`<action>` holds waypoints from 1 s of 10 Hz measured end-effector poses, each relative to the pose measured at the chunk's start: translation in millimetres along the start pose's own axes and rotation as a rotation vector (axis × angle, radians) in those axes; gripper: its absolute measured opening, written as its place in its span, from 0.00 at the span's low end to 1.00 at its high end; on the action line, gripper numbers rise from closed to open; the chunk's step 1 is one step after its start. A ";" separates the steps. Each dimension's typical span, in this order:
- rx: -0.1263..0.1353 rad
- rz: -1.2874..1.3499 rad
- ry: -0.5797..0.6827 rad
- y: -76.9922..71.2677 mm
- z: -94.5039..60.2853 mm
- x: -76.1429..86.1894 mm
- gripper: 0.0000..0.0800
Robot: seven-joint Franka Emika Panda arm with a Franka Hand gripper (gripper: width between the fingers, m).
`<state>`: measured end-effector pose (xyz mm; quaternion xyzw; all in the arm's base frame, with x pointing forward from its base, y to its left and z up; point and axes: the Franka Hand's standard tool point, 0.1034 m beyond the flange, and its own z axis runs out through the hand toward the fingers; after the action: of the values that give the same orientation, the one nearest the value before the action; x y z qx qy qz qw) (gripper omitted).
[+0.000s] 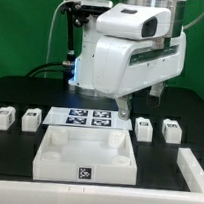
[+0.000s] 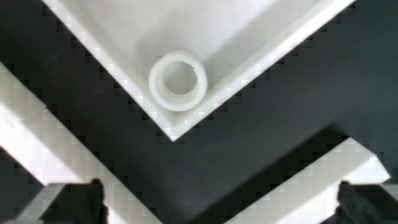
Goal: Assemble one leg
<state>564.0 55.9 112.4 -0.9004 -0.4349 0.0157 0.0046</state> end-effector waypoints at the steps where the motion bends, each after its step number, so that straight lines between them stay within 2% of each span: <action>1: 0.000 0.000 0.000 0.0 0.0 0.0 0.81; 9: 0.001 -0.044 -0.001 -0.2 0.7 -0.9 0.81; 10: -0.001 -0.084 -0.001 -5.0 5.0 -9.5 0.81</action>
Offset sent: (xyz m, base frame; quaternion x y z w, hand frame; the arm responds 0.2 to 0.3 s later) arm 0.0000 0.0000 0.0000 0.0000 0.0000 0.0000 1.0000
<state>554.0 51.6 107.8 -0.8813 -0.4722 0.0156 0.0048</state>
